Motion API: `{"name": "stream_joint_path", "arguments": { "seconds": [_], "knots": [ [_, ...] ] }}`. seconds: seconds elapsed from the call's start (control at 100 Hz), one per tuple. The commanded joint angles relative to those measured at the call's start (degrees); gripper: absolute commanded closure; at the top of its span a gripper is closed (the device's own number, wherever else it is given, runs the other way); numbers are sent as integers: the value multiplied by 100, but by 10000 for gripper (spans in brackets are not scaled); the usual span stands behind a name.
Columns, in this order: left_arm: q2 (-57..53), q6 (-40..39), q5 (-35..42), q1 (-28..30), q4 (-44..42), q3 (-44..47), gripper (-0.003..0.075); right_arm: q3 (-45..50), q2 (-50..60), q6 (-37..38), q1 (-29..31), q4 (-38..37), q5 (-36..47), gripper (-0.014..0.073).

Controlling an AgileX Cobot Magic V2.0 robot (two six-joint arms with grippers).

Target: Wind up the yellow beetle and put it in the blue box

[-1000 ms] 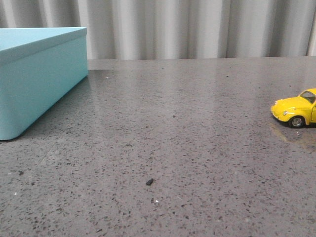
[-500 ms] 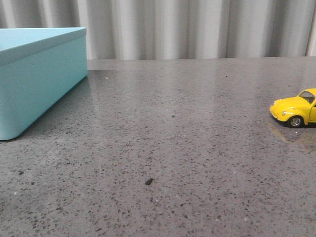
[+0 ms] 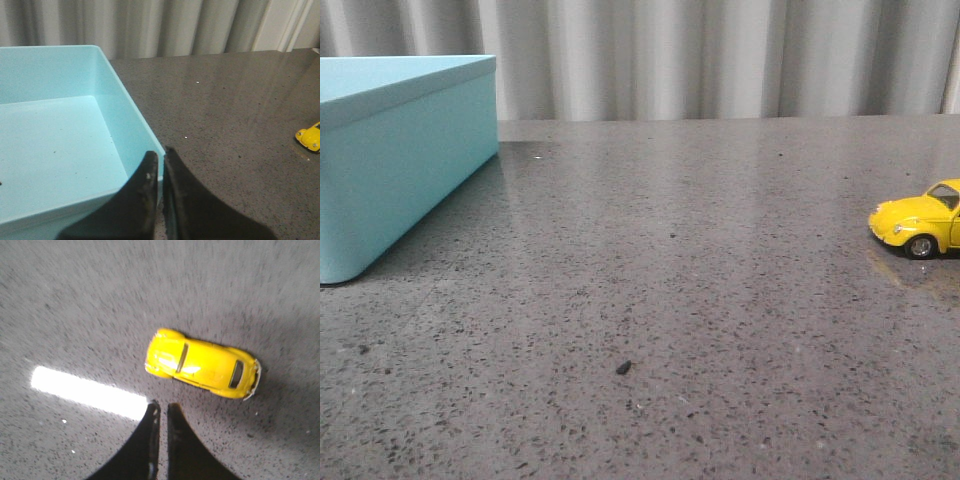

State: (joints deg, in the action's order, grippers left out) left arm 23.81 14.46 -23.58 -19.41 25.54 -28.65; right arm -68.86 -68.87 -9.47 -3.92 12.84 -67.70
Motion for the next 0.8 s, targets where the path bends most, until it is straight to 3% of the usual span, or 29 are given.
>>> {"name": "stream_joint_path", "arguments": {
  "seconds": [0.0, 0.41, 0.79],
  "knots": [
    [88, 23, 286, -142, 60, -217, 741, -249, -387, 59, -21, -23, -92, 634],
    [96, 23, 101, -169, -28, -207, 741, -249, -1041, 59, -21, -214, 341, 634],
    [99, 23, 112, -169, -132, -207, 741, -249, -1336, 59, -21, -214, 213, 634]
  ]
}}
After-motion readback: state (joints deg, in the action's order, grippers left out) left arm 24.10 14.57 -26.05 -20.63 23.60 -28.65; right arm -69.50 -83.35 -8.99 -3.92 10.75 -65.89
